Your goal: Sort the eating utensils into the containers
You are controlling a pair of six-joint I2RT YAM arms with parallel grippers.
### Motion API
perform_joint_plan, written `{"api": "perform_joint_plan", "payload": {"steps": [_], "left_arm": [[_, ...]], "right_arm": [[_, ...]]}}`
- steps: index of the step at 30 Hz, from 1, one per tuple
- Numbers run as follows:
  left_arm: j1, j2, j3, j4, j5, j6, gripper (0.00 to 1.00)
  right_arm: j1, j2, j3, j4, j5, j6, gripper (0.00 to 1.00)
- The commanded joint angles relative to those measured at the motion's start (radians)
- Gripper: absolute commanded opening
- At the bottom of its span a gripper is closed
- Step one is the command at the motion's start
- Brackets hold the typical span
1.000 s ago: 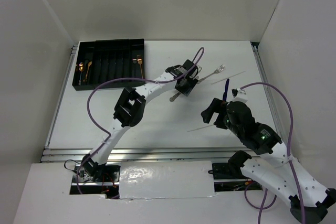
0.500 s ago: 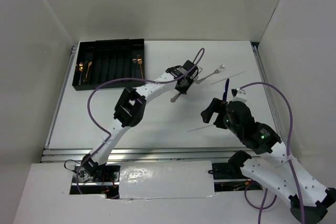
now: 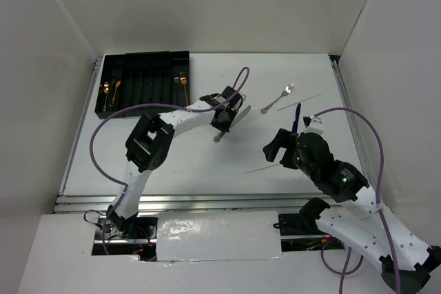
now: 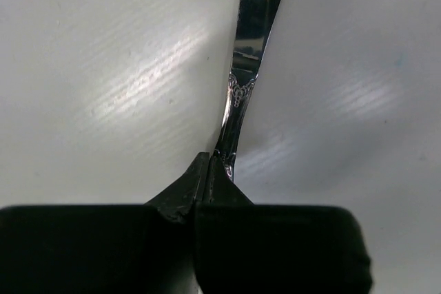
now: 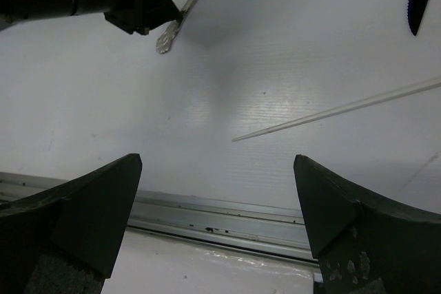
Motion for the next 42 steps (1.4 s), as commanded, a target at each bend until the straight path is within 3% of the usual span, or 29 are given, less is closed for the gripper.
{"api": "perform_joint_plan", "payload": {"steps": [1, 10, 15, 20, 26, 33, 36, 37, 39, 42], "left_arm": [[-0.007, -0.041, -0.143, -0.067, 0.015, -0.058, 0.00], [-0.013, -0.134, -0.070, -0.153, -0.045, -0.042, 0.01], [-0.014, -0.119, 0.031, -0.145, -0.043, -0.044, 0.32], [-0.014, 0.002, 0.145, -0.197, 0.009, -0.006, 0.60], [-0.016, 0.091, 0.212, -0.231, -0.014, -0.004, 0.73], [-0.016, 0.105, 0.166, -0.223, -0.029, -0.007, 0.73], [-0.011, 0.111, 0.140, -0.211, 0.000, -0.006, 0.67], [-0.007, 0.117, 0.137, -0.210, 0.010, -0.007, 0.58], [0.003, 0.129, 0.126, -0.213, 0.050, -0.015, 0.51], [0.013, 0.132, 0.105, -0.199, 0.078, -0.026, 0.51]], "right_arm": [[0.013, 0.002, 0.009, 0.042, 0.008, 0.001, 1.00], [0.018, -0.002, 0.015, 0.037, 0.014, 0.001, 1.00], [0.021, 0.008, 0.024, 0.037, 0.012, -0.004, 1.00], [0.021, 0.000, 0.030, 0.025, 0.020, -0.004, 1.00], [0.021, -0.003, 0.029, 0.020, 0.026, -0.002, 1.00], [0.024, 0.006, 0.027, 0.031, 0.020, -0.006, 1.00], [0.024, 0.008, 0.026, 0.037, 0.019, -0.006, 1.00], [0.024, 0.011, 0.026, 0.036, 0.019, -0.006, 1.00], [0.024, 0.011, 0.026, 0.036, 0.017, -0.007, 1.00], [0.024, 0.008, 0.026, 0.036, 0.020, -0.006, 1.00]]}}
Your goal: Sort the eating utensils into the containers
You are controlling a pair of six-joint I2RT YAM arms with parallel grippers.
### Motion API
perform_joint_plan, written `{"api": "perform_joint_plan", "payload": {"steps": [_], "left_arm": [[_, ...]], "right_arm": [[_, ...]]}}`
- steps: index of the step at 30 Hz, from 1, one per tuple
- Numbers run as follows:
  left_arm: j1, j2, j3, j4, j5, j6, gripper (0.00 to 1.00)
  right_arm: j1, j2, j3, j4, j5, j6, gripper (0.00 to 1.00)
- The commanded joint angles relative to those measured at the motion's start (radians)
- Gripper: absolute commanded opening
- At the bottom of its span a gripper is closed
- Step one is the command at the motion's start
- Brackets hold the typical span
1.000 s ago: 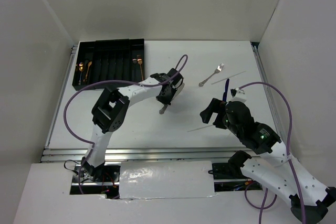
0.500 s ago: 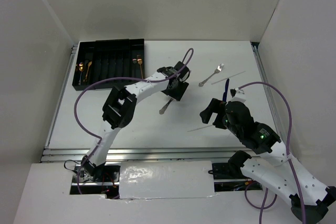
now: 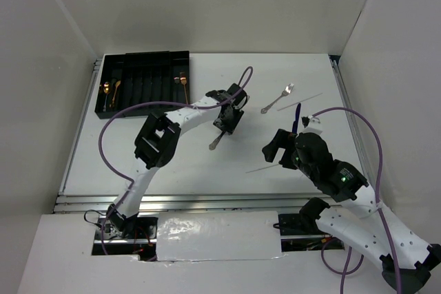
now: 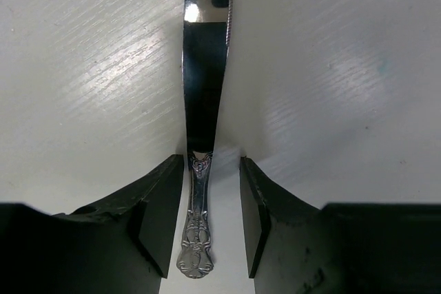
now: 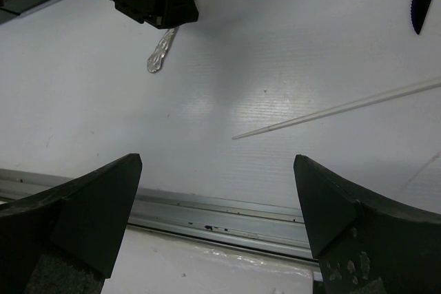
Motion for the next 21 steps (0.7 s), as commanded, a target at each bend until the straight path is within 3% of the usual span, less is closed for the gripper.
{"api": "perform_joint_plan", "payload": {"steps": [1, 21], "left_arm": [[0.020, 0.038, -0.063, -0.029, 0.054, 0.002, 0.50], [0.055, -0.055, -0.153, -0.106, 0.115, -0.004, 0.51]], "right_arm": [[0.011, -0.001, 0.023, 0.034, 0.019, -0.005, 1.00], [0.011, 0.003, 0.009, 0.054, 0.005, -0.002, 1.00]]}}
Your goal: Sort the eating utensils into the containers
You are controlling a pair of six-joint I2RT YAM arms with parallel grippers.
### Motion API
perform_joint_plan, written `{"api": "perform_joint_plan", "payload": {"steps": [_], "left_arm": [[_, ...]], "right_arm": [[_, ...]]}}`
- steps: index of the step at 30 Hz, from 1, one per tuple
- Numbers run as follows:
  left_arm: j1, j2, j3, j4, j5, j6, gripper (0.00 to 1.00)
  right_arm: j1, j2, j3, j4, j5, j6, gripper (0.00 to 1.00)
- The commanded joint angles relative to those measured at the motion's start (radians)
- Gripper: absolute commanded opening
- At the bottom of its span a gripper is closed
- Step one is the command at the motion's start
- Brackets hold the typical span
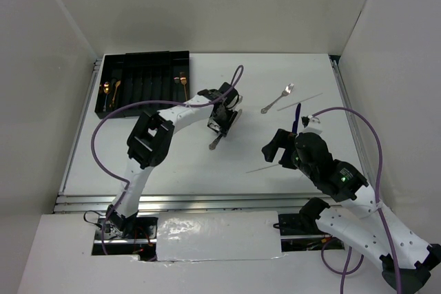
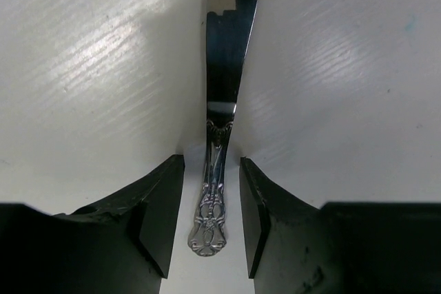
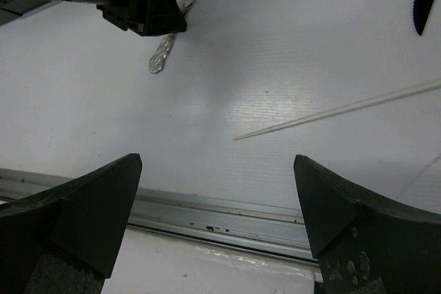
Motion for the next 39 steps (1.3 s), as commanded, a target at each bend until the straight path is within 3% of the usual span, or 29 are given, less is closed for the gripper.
{"api": "perform_joint_plan", "payload": {"steps": [1, 5, 12, 24, 27, 31, 39], "left_arm": [[0.009, 0.014, -0.039, -0.136, 0.014, 0.004, 0.52], [0.009, 0.052, 0.001, -0.167, 0.014, 0.024, 0.55], [0.003, 0.115, 0.053, -0.191, 0.034, 0.024, 0.53], [-0.002, 0.152, 0.099, -0.190, 0.043, 0.006, 0.24], [-0.002, 0.097, 0.082, -0.155, 0.043, -0.003, 0.10], [-0.002, 0.006, 0.068, -0.130, 0.014, -0.017, 0.01], [-0.002, -0.095, 0.068, -0.115, -0.016, -0.042, 0.00]], "right_arm": [[0.011, 0.003, 0.009, 0.053, 0.007, -0.002, 1.00], [0.011, 0.001, 0.006, 0.053, 0.009, -0.002, 1.00], [0.014, -0.005, -0.002, 0.048, 0.012, 0.004, 1.00], [0.014, -0.016, -0.007, 0.049, 0.017, 0.004, 1.00], [0.014, -0.014, -0.007, 0.048, 0.017, 0.007, 1.00], [0.013, -0.013, -0.007, 0.053, 0.014, 0.004, 1.00], [0.014, -0.011, 0.000, 0.053, 0.015, 0.001, 1.00]]}}
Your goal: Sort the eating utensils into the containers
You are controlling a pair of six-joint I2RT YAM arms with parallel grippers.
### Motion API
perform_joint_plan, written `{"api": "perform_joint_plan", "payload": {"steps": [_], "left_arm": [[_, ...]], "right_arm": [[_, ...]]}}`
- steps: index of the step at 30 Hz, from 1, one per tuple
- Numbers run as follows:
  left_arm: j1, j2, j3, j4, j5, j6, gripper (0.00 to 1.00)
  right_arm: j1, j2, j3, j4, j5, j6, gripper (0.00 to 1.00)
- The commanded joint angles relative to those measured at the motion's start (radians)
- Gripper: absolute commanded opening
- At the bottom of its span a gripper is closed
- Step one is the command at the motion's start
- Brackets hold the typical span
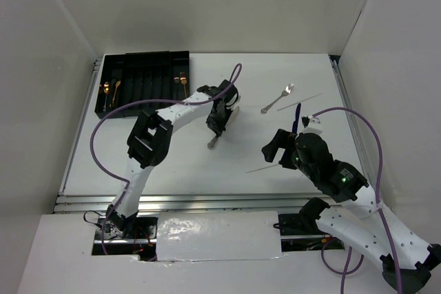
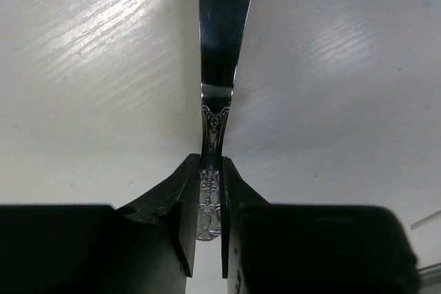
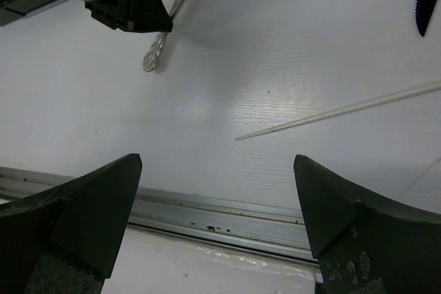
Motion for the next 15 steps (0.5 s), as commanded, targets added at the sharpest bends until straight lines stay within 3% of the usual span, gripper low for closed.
{"api": "perform_joint_plan", "payload": {"steps": [1, 7, 15], "left_arm": [[-0.007, -0.123, -0.007, 0.021, -0.013, -0.031, 0.00], [-0.007, -0.125, 0.002, -0.005, -0.002, -0.036, 0.00], [0.002, -0.247, -0.132, 0.079, -0.060, -0.085, 0.00]], "right_arm": [[0.009, -0.003, 0.002, 0.047, 0.014, 0.001, 1.00], [0.009, -0.001, 0.003, 0.050, 0.009, -0.002, 1.00], [0.011, -0.001, 0.002, 0.052, 0.017, -0.006, 1.00]]}}
